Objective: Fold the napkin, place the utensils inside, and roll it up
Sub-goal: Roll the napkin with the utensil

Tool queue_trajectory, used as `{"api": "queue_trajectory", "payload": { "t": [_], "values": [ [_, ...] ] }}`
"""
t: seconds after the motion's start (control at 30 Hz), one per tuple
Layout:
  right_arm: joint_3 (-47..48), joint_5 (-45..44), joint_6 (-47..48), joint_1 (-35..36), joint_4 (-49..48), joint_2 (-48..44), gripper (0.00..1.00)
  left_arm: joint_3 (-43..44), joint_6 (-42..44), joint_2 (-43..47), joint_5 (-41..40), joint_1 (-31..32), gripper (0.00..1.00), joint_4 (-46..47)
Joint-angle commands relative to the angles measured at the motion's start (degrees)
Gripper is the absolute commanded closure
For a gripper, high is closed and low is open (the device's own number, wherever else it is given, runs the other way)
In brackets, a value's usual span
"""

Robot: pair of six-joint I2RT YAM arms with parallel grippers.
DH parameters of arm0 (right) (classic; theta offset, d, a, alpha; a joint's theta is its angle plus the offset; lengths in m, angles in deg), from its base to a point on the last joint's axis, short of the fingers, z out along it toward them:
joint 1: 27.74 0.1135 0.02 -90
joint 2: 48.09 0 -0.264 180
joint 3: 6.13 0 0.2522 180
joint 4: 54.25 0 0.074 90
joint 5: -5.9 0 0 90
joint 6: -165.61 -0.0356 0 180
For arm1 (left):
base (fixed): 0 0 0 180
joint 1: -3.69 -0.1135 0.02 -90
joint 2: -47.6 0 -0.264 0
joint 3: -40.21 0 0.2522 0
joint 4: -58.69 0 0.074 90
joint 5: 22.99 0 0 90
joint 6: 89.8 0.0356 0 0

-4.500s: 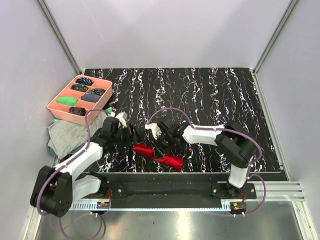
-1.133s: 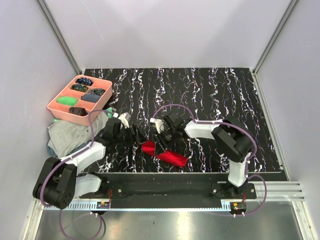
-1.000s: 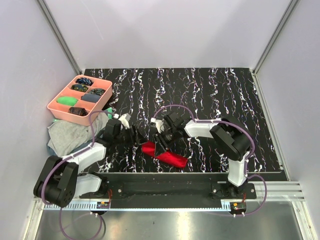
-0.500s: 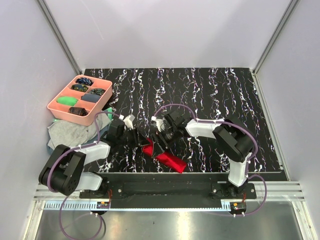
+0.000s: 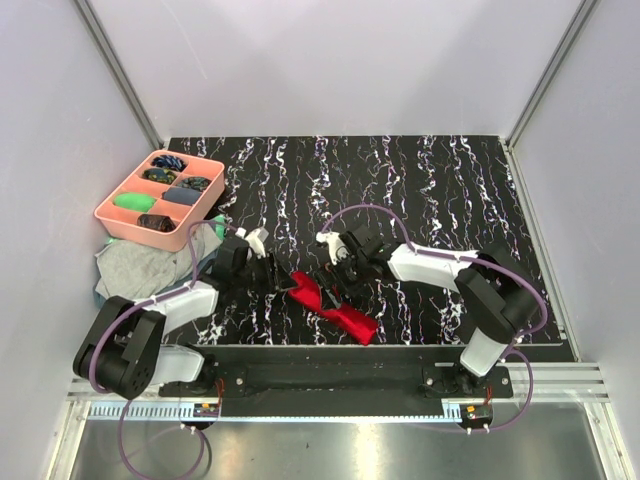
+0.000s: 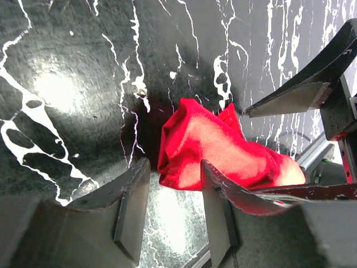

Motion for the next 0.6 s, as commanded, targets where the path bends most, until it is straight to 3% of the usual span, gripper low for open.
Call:
{"api": "queue_trajectory", "payload": {
  "t": [0.0,0.43,0.57],
  "values": [
    [-0.3,-3.8,1.0,0.7,-0.1,-1.5,0.0,2.4,1.8,1.0,-1.3,0.2,0.55,-0.7],
    [1.2,-10.3,-0.1,3.3,0.7,0.7,0.0,5.5,3.8,6.1,-4.9,0.1,0.5,-8.4],
    [2.4,-12.1,-1.1,3.3,1.9,2.5,0.08,6.9,4.5,7.6,-6.0,-0.1,0.49,-11.7]
  ]
}}
